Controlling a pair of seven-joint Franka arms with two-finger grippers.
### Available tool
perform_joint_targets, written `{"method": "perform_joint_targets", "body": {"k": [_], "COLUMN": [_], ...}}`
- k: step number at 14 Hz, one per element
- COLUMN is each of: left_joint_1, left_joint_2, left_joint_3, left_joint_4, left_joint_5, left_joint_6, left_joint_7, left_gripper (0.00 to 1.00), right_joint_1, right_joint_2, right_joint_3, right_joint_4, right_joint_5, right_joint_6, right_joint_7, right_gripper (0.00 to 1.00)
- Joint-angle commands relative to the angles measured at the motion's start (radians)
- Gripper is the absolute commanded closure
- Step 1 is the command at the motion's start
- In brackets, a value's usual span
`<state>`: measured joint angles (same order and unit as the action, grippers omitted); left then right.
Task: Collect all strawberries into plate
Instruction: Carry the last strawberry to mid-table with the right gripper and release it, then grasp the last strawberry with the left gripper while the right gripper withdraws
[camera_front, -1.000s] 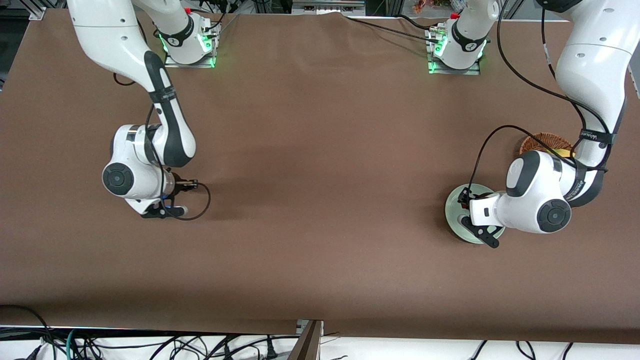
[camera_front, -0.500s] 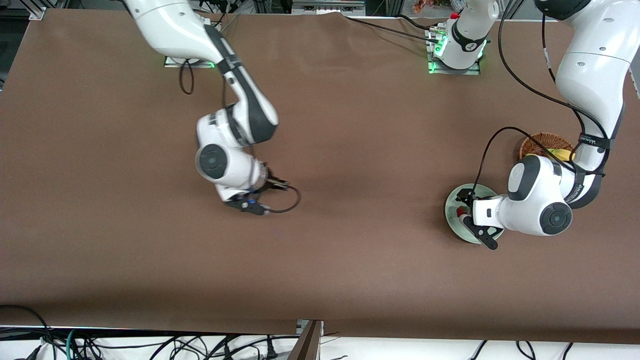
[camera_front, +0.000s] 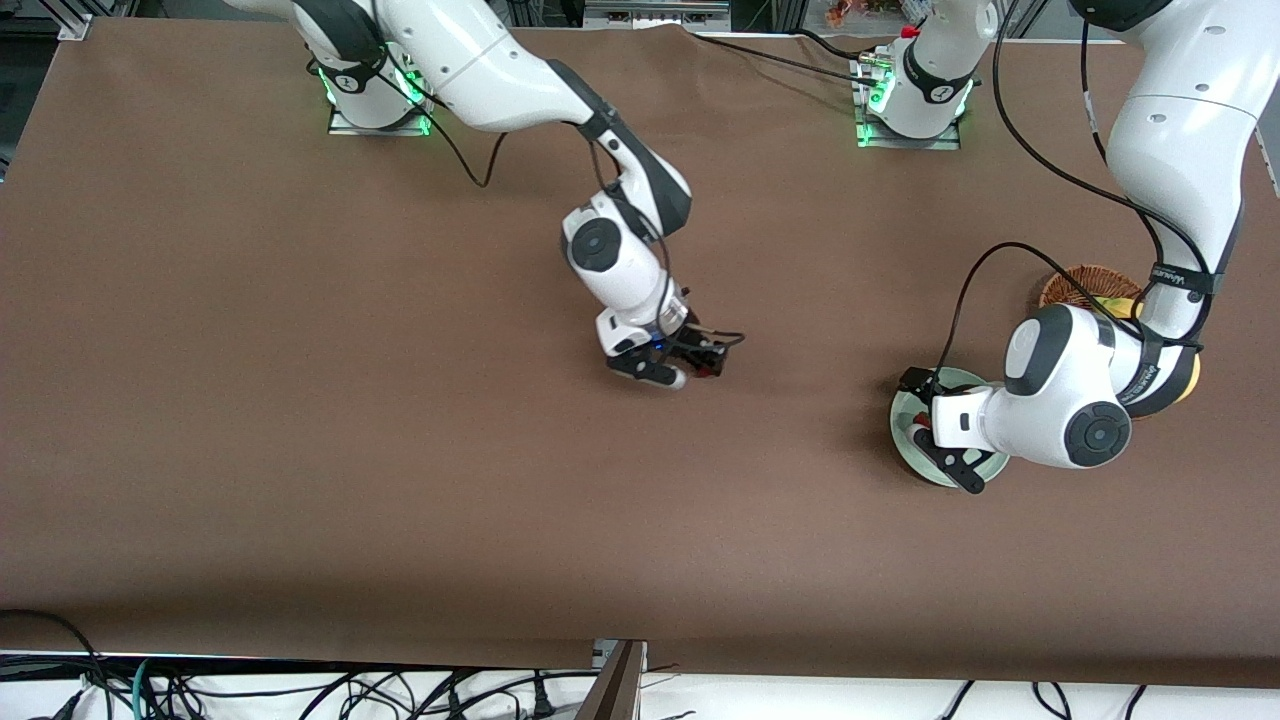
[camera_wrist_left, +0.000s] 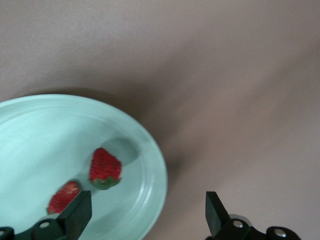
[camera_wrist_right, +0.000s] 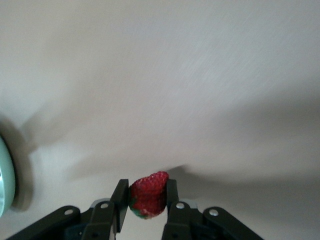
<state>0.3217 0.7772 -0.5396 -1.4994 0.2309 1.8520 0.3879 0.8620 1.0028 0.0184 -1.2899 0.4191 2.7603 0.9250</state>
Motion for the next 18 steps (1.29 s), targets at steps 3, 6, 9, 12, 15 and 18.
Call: {"method": "perform_joint_targets", "body": {"k": [3, 6, 9, 12, 15, 18], "left_joint_1": [-0.027, -0.088, -0.114, -0.17, -0.24, -0.292], "left_joint_2": [-0.035, -0.036, -0.035, -0.035, -0.027, -0.024], "left_joint_3": [-0.063, -0.072, -0.074, -0.072, -0.069, -0.062], "left_joint_4": [-0.03, -0.035, -0.048, -0.07, -0.102, -0.179], "left_joint_5": [-0.01, 0.005, 0.007, 0.008, 0.008, 0.072], "left_joint_6": [-0.014, -0.014, -0.004, 0.058, 0.166, 0.326], "left_joint_7": [-0.249, -0.464, -0.581, -0.734, -0.884, -1.067], "left_gripper": [0.0, 0.0, 0.0, 0.0, 0.0, 0.0], "right_joint_1": [0.045, 0.029, -0.05, -0.191, -0.319, -0.402], "right_joint_2": [0.1, 0.068, -0.025, -0.139, -0.222, -0.3], "right_joint_3": [-0.003, -0.017, -0.054, -0.049, -0.049, -0.086], "right_joint_4": [0.141, 0.141, 0.171, 0.179, 0.179, 0.179], "right_joint_5": [0.02, 0.007, -0.023, -0.029, -0.033, -0.149], "right_joint_6": [0.009, -0.016, -0.276, -0.587, -0.795, -1.063], "right_joint_7": [0.023, 0.0, -0.052, -0.251, -0.388, -0.564], "right_gripper": [0.69, 0.0, 0.0, 0.0, 0.0, 0.0]}}
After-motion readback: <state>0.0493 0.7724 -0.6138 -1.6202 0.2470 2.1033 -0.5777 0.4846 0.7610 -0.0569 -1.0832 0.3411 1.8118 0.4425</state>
